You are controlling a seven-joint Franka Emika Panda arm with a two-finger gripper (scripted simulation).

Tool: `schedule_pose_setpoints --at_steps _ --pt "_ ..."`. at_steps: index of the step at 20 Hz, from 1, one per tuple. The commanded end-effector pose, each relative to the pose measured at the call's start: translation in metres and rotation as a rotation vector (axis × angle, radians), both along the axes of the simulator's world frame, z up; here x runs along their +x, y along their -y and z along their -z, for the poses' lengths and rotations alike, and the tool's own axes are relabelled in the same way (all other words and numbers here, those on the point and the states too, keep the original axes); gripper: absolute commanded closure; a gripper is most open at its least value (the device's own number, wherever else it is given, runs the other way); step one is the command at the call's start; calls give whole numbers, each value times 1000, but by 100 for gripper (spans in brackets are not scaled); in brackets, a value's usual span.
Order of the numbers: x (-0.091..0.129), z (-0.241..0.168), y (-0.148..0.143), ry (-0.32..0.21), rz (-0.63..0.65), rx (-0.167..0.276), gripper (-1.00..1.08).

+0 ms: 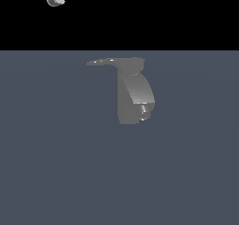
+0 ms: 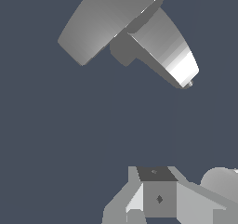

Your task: Turn on the faucet by rotating a designated handle.

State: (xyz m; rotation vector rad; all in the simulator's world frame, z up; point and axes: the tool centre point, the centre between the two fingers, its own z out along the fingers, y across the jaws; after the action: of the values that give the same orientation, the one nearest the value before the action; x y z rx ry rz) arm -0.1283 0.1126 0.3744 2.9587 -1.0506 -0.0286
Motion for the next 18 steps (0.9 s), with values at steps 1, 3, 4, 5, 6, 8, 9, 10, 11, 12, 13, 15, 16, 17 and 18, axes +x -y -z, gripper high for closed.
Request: schedule_pose_setpoints --at_steps 1,3,4,5,6,8,9,10,11,12,13,15,16,17,18 --pt "13 8 -5 1 53 1 108" --pt "24 14 -9 2 94 1 108" --pt "29 17 -10 2 114 2 108" --pt "35 20 -12 3 134 2 108" --pt "40 23 -13 3 155 2 108" --pt "51 28 -15 4 195 2 108" --pt "56 31 -16 4 215 2 108" --pt "62 34 -17 4 236 2 108" --pt "67 37 -17 5 256 1 108" --pt "73 40 -18 5 276 1 108" --pt "78 43 -18 5 297 1 108" --pt "90 49 -19 6 338 1 108" --pt "95 52 -19 6 359 0 108" --pt "101 55 -19 7 379 0 108" --pt "107 58 -19 7 401 0 108"
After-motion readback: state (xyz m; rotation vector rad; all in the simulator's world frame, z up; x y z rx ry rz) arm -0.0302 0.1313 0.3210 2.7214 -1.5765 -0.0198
